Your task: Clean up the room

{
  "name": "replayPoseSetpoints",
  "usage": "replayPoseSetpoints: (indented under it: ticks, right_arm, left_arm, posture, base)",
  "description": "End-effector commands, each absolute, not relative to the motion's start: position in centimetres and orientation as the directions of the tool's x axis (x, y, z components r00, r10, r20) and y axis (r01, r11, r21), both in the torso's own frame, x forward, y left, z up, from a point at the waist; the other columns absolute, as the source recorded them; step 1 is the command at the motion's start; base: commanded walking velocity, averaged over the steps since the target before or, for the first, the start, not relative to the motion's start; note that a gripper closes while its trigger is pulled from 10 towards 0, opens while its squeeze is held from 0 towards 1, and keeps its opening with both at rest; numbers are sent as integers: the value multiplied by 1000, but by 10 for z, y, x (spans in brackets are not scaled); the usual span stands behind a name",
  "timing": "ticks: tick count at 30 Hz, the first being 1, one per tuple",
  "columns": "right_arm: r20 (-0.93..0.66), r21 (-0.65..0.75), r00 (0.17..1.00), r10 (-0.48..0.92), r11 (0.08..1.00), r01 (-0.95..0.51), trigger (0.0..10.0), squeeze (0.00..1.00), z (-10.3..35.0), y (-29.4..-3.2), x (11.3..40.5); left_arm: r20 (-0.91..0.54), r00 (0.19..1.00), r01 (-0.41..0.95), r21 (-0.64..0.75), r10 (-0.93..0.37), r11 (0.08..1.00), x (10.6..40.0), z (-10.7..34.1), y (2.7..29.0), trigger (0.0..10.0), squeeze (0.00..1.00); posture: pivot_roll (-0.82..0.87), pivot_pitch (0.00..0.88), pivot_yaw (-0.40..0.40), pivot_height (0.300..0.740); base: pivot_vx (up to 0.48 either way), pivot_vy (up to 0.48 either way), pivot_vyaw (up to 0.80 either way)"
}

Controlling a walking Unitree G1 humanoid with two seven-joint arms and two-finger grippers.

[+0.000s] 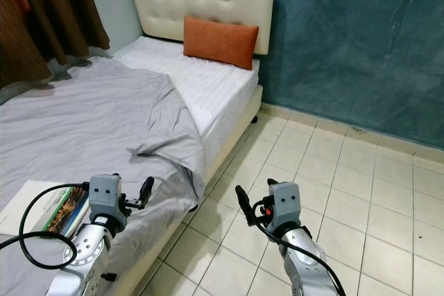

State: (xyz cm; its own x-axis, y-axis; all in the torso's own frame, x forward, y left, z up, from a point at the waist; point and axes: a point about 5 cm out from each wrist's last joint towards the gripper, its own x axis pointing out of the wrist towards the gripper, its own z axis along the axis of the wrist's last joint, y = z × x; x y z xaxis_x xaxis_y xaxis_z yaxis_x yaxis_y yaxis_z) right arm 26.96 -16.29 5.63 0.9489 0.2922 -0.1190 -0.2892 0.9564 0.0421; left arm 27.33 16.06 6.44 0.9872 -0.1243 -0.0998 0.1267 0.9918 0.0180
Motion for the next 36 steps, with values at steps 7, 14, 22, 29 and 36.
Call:
replayPoseSetpoints:
  ticks: [7, 14, 22, 29, 36]
  right_arm:
    - [-118, 20, 938, 326, 945, -326, 10000, 0, 58, -157, 273]
    - [-126, 18, 931, 344, 939, -345, 10000, 0, 57, -155, 272]
    - [-136, 35, 923, 360, 933, -358, 10000, 0, 56, -154, 273]
    - [-136, 39, 924, 357, 934, -355, 10000, 0, 57, -156, 276]
    - [-136, 41, 930, 342, 940, -340, 10000, 0, 57, -158, 277]
  left_arm:
    - [-90, 988, 131, 21, -129, 991, 275, 66, 158, 10000, 0]
    - [-106, 987, 128, 31, -124, 991, 274, 63, 156, 10000, 0]
    - [-105, 987, 130, 55, -123, 990, 274, 63, 154, 10000, 0]
    - [-111, 985, 137, 64, -129, 989, 275, 62, 151, 10000, 0]
    - [-110, 984, 149, 72, -140, 986, 277, 63, 150, 10000, 0]
  posture:
    - [-33, 0, 43, 740]
    - [-32, 4, 39, 740]
    - [-23, 7, 26, 740]
    - [-25, 4, 23, 740]
    - [-30, 4, 25, 740]
  base:
    - [451, 0, 757]
    - [290, 0, 750]
    - [0, -107, 729]
    - [0, -439, 697]
    - [0, -433, 692]
